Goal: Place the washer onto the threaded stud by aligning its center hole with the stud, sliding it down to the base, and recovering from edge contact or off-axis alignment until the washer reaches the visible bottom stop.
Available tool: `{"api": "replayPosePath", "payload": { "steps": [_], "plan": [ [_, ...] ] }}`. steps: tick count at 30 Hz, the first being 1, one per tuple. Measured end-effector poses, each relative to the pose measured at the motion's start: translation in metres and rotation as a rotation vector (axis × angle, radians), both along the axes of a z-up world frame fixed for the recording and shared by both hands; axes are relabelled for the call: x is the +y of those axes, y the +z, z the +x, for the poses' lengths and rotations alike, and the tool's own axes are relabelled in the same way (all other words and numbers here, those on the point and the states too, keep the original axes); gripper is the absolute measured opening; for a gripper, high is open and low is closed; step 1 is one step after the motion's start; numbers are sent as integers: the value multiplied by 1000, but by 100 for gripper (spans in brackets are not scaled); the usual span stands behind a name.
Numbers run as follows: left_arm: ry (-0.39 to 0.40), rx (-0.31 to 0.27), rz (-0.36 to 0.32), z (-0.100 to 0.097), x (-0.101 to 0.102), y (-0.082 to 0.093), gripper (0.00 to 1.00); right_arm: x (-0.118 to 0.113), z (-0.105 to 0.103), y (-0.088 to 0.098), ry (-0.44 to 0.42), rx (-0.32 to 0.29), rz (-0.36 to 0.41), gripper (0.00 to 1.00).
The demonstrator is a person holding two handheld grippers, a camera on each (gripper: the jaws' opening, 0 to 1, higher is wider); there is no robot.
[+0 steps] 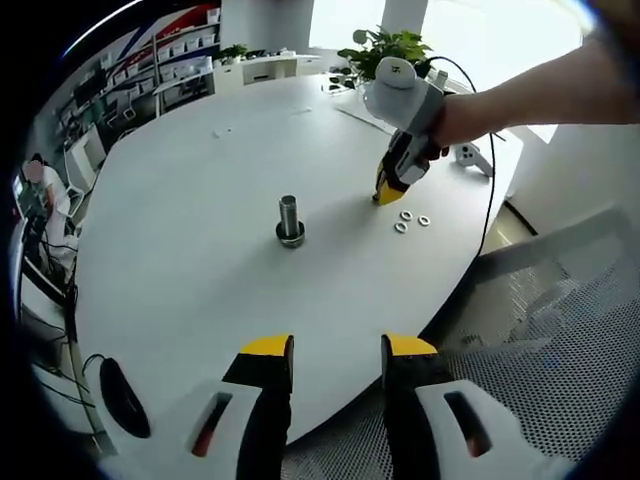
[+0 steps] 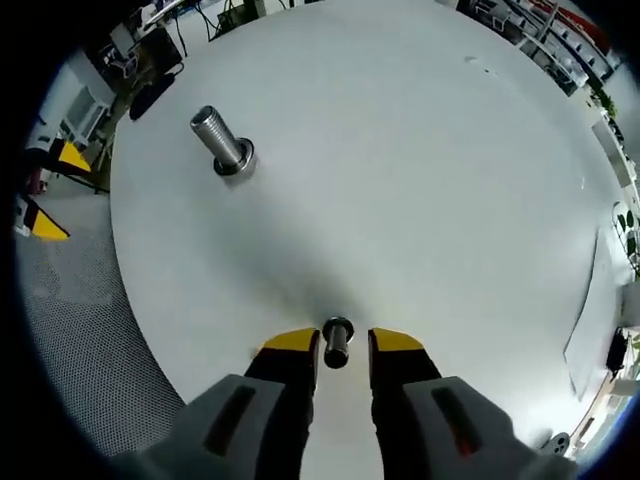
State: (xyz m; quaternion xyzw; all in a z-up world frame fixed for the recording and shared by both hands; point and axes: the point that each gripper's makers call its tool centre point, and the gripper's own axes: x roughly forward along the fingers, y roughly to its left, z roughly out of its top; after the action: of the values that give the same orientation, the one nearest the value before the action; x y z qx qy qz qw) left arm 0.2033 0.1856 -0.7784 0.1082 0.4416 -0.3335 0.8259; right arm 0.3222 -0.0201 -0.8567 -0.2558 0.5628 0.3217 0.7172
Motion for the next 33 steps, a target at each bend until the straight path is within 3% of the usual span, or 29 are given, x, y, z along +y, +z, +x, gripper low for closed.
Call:
{"api": "replayPosePath", "payload": {
  "steps": [10,18,26,33],
  "plan": [
    [5,-1,-9,1,0,1,33,-13,-19,5,-16,2,10,24],
    [-8,-4,-8,0,-3,2,33,-26,-48,1,-29,24,15,24],
    [-12,-5,-7,0,-3,2,33,-28,-72,-3,22,44,-20,24],
    [-19,-9,-5,0,-3,3,33,-29,-83,-8,13,58,-23,24]
  ]
}}
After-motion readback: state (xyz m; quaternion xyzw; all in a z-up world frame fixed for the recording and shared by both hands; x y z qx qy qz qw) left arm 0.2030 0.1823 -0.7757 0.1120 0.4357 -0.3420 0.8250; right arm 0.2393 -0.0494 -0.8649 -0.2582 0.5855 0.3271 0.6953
